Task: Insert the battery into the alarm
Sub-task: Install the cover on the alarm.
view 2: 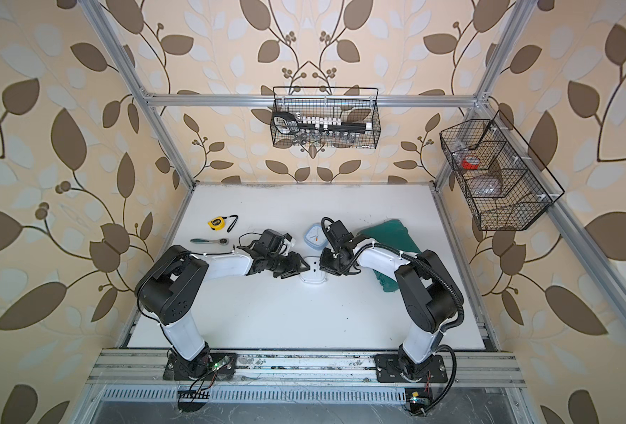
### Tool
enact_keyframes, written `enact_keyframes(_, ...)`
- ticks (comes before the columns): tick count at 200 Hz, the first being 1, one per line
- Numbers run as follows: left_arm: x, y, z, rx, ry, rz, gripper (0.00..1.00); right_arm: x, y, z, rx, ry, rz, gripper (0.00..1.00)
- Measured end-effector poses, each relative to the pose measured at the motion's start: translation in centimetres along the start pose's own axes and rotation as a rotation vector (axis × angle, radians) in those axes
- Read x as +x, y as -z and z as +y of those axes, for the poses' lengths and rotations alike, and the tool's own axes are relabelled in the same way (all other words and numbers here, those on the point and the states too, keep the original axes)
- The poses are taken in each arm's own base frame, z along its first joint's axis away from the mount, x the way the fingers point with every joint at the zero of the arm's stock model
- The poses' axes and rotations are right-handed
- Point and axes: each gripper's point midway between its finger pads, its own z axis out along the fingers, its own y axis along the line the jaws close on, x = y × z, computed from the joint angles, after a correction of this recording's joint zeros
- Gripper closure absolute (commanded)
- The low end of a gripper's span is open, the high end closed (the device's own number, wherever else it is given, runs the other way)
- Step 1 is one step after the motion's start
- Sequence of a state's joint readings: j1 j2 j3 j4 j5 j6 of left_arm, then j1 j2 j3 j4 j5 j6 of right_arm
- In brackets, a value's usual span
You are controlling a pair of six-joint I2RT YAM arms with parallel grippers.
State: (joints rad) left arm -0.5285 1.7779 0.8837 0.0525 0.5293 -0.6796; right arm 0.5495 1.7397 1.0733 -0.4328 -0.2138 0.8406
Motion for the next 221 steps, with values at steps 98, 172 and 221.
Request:
enact_keyframes(98,0.0,0.0,0.0,0.000,0.000,0.000,0.50,-0.1,-0.1,0.0,-0.004,0.002,-0.003,0.65)
enact_keyframes(172,0.1,0.4,0.2,-0.004,-0.012,-0.021,0.35,-1.1,2.7,-0.6,0.012,0.091,-0.129,0.23)
enact_keyframes(221,-0.1,2.7,1.2,-0.023,-0.014,-0.105,0.07,-1.7,4.0,-0.7,0.030,0.212,-0.213,0.00)
